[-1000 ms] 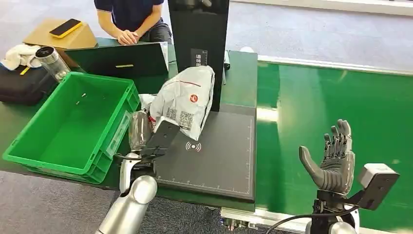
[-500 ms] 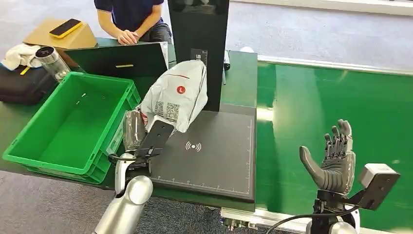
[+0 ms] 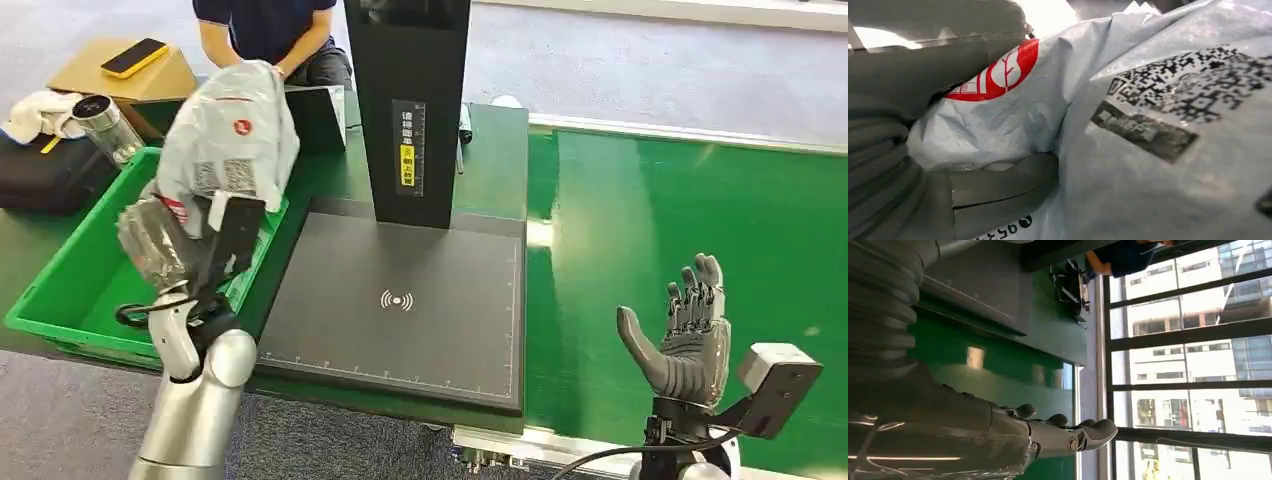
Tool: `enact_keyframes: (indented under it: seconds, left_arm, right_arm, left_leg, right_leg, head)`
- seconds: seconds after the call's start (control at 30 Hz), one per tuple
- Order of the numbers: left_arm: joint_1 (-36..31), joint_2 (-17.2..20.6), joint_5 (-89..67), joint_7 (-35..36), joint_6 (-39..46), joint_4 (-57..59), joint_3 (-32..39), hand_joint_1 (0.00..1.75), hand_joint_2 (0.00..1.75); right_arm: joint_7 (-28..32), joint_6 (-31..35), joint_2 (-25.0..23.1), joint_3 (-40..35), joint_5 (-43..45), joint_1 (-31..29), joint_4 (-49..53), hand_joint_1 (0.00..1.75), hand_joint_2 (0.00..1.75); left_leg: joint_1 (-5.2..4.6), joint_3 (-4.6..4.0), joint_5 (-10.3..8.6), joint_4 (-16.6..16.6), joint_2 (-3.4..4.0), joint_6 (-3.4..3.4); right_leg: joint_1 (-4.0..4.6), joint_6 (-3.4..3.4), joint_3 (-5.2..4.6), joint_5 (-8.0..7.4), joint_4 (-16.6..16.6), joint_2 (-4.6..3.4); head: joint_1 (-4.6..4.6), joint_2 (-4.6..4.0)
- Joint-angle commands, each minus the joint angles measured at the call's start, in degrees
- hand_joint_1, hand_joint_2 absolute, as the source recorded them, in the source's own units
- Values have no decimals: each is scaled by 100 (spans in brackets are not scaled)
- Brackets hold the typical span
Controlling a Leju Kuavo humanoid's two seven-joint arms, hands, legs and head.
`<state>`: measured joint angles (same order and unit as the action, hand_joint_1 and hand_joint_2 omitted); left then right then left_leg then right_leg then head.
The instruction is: Moved the parcel from conveyor to table for the left to box.
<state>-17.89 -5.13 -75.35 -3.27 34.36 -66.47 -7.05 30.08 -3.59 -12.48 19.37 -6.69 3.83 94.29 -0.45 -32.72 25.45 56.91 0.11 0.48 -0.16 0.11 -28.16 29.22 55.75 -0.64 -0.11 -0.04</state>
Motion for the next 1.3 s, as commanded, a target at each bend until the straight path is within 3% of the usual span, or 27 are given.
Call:
enact_keyframes:
  seconds: [0.03,0.43,0.53,0.77,1.0,1.1,1.2,1.23,1.3]
  left_arm:
    - [-856,543,-224,-28,38,705,1102,175,175]
    - [-1092,757,-751,539,-53,1358,1263,175,175]
    - [-1387,825,-1388,1508,-1125,2171,1412,175,175]
    - [-2136,1015,-1465,1797,-2271,4075,1510,175,175]
    - [-2353,1243,-1465,2273,-3843,4800,776,175,175]
    - [-2371,1289,-1465,2320,-3970,4857,769,175,175]
    - [-2346,1355,-1465,2684,-3493,4703,420,175,175]
    - [-2374,1334,-1441,2747,-3371,4692,423,0,175]
    - [-2359,1309,-1465,2763,-2902,4535,513,0,175]
  right_arm:
    - [-9,31,-195,148,15,8,-19,0,175]
    - [68,61,-79,19,40,-139,-387,0,175]
    - [89,68,-60,-40,31,-186,-472,0,175]
    - [98,112,-102,-95,3,-184,-527,0,175]
    - [93,148,-101,-149,-61,-229,-640,0,175]
    - [94,157,-98,-168,-61,-232,-665,0,175]
    - [110,194,-115,-155,-64,-141,-556,0,175]
    - [111,197,-118,-147,-63,-104,-506,0,175]
    - [111,214,-122,-139,-60,-70,-456,0,175]
  left_leg:
    - [6,11,-1,-6,1,-15]
    - [1,23,-7,-19,-8,-19]
    - [-2,19,-8,-17,-4,-15]
    - [2,15,-9,-11,-12,-16]
    - [3,7,-1,-3,-7,-8]
    - [6,16,-1,-8,-1,-15]
    - [4,1,0,-1,2,-9]
    - [4,5,-1,-5,1,-12]
    - [3,4,-3,-5,-7,-13]
  right_leg:
    - [4,-4,9,-1,-4,1]
    - [6,-1,31,-4,-21,14]
    - [3,-1,25,-5,-18,9]
    - [2,-3,23,-5,-13,16]
    - [1,1,18,1,-9,10]
    - [2,0,25,0,-14,6]
    - [3,0,11,0,-7,1]
    - [3,-1,15,-1,-10,3]
    - [3,-1,16,0,-10,11]
  head:
    - [-2,0]
    - [-4,0]
    - [-4,0]
    - [-4,0]
    - [-4,0]
    - [-2,2]
    - [-2,0]
    - [-2,0]
    - [-4,0]
